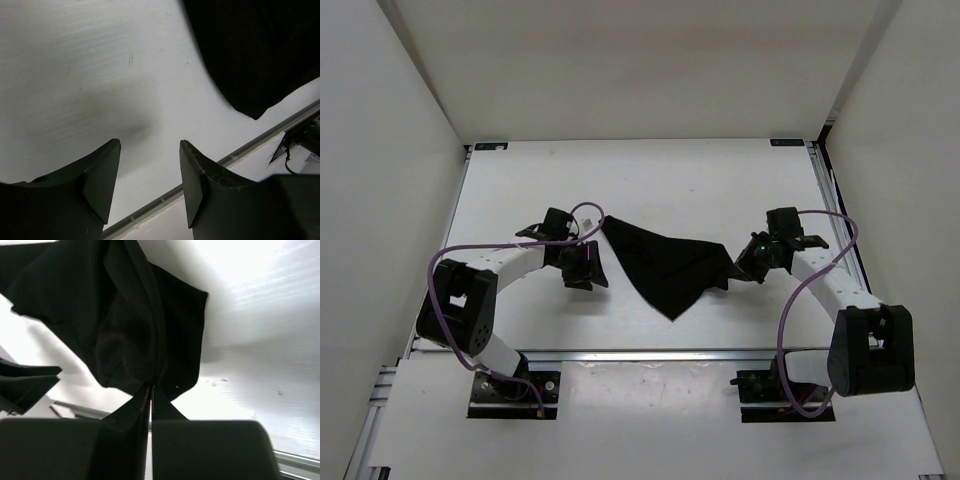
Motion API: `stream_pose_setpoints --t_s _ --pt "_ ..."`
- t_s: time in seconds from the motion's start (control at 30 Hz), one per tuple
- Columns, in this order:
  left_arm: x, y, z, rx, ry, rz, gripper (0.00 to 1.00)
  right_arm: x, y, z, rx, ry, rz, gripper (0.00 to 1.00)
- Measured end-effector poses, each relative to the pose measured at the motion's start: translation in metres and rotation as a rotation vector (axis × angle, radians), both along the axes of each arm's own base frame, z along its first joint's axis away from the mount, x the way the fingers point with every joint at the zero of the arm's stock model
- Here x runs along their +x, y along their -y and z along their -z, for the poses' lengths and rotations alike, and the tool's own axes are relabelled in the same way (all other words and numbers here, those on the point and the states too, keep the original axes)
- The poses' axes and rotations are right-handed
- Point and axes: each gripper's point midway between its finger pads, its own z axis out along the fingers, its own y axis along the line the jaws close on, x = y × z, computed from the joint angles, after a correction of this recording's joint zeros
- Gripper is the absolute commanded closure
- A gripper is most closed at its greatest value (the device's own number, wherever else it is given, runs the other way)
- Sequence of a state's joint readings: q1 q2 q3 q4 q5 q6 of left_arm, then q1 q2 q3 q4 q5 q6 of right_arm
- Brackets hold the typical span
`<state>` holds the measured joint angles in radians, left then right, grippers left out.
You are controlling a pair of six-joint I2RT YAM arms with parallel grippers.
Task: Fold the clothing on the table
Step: Flatten the skirt out
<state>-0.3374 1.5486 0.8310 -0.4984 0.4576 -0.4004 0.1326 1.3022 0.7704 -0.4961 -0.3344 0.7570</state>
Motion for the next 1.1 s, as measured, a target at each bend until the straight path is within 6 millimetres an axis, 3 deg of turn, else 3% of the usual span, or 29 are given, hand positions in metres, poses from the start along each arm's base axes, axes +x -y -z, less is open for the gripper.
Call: stream_pose_setpoints --t_s 0.1,0.27,0.43,0.53,0.6,0.73,0.8,0.87,0.97,1.03,1.1 --pt "0.001 0.0 0.0 0.0 0.0 -0.01 0.39 -0.007 0.009 0.003 -0.068 -0.018 0.005 1.0" --pt "0.008 0.016 -0.009 -0.032 0.02 -0.005 0.3 0.005 0.008 -0.007 -0.145 0.014 -0.03 1.0" --pt "0.054 0.064 -0.041 -0.131 0.125 0.022 0.31 0.013 -0.019 -0.026 -0.111 0.074 -0.146 1.0" --pt "0.08 0.081 -0.064 -0.192 0.199 0.02 0.3 0.022 -0.056 -0.047 -0.088 0.104 -0.302 1.0" --pt "0.092 0.075 -0.072 -0.208 0.228 -0.007 0.31 0.038 -0.097 -0.069 -0.099 0.156 -0.447 1.0" --pt "0.116 0.032 -0.069 -0.183 0.232 -0.118 0.3 0.064 -0.196 -0.137 0.003 0.4 -0.702 1.0" --pt "0.121 0.002 -0.06 -0.16 0.22 -0.189 0.3 0.069 -0.216 -0.169 0.047 0.494 -0.726 1.0" --pt "0.12 -0.025 -0.051 -0.127 0.198 -0.252 0.3 0.08 -0.211 -0.194 0.042 0.53 -0.695 1.0" --pt "0.107 -0.039 -0.044 -0.094 0.175 -0.265 0.3 0.12 -0.191 -0.23 0.029 0.602 -0.626 1.0" --pt "0.099 -0.037 -0.043 -0.083 0.171 -0.244 0.3 0.145 -0.164 -0.228 -0.081 0.603 -0.516 1.0" --pt "0.092 -0.036 -0.042 -0.077 0.173 -0.228 0.3 0.156 -0.133 -0.213 -0.196 0.541 -0.41 1.0"
